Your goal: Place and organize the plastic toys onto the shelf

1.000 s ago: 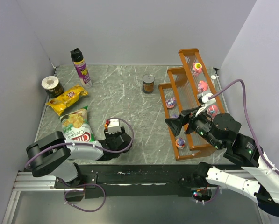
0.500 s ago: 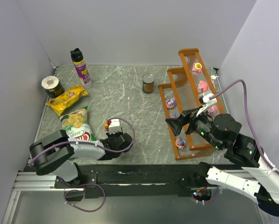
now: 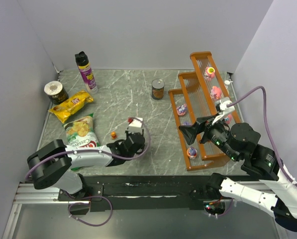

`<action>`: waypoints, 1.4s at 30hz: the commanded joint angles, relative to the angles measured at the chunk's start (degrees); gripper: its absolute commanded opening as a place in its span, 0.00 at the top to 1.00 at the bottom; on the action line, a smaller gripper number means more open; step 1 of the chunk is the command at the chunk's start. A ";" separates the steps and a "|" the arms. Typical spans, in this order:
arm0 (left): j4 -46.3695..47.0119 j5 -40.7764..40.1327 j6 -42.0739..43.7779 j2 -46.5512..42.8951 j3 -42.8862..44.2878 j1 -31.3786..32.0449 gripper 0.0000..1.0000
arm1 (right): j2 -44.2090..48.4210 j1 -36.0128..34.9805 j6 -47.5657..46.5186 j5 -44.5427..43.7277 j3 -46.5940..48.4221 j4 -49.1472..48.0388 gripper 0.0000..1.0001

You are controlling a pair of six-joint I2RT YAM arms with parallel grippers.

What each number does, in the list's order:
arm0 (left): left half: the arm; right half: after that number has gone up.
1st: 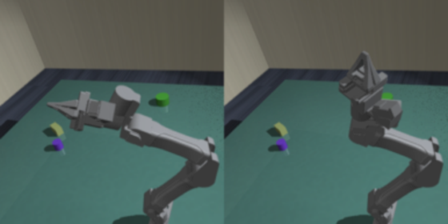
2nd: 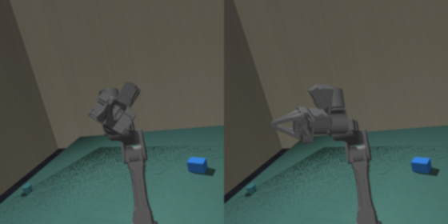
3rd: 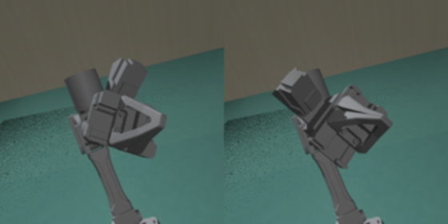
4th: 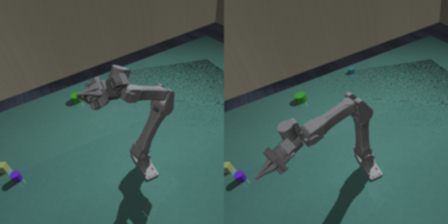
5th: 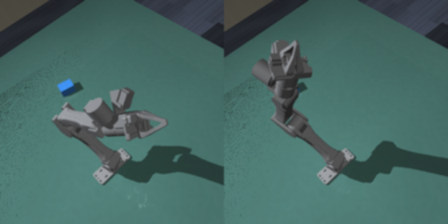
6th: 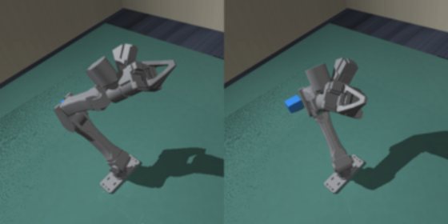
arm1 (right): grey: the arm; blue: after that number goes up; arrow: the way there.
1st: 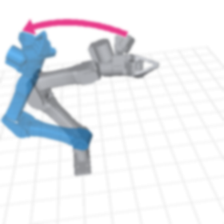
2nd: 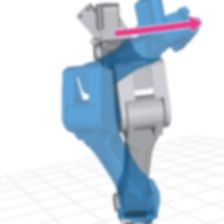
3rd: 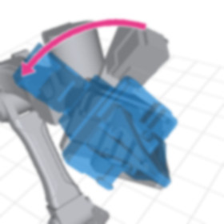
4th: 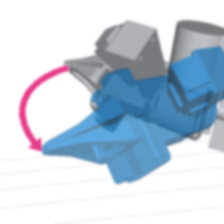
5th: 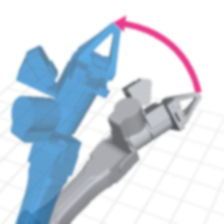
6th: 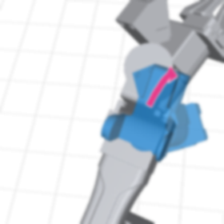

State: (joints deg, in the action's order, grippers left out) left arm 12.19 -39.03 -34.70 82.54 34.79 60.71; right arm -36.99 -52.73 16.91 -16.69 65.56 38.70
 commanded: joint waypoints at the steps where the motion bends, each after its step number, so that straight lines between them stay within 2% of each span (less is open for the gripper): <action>1: 9.60 11.48 15.43 -0.11 8.52 -0.59 0.98 | 1.66 -0.09 0.23 -1.86 2.03 0.50 0.00; 4: 11.10 17.38 21.24 2.87 14.15 -1.81 0.96 | 2.36 -0.09 0.50 -1.95 2.38 0.85 0.00; 6: 12.16 24.33 24.39 4.72 18.71 -2.52 0.95 | 2.63 -0.01 0.67 -1.95 2.64 1.46 0.00; 11: 8.40 36.97 30.03 12.54 30.32 -4.11 0.98 | 3.94 -0.09 1.02 -2.56 3.70 2.87 0.00; 18: 5.22 47.54 33.99 21.51 45.08 -4.19 0.99 | 5.44 -0.09 0.50 -2.39 5.54 4.19 0.00; 27: -0.05 56.51 36.80 31.01 58.98 -4.28 0.97 | 7.28 -0.01 -0.91 -1.15 6.42 3.66 0.00; 42: -7.43 60.03 44.53 40.32 71.11 -4.19 0.93 | 7.02 -0.09 -1.61 -1.33 6.51 4.63 0.00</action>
State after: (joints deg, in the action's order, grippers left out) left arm 6.02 18.37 5.61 121.21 101.36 56.34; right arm -30.41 -52.73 16.29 -17.89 70.39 43.40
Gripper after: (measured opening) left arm 0.355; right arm 0.996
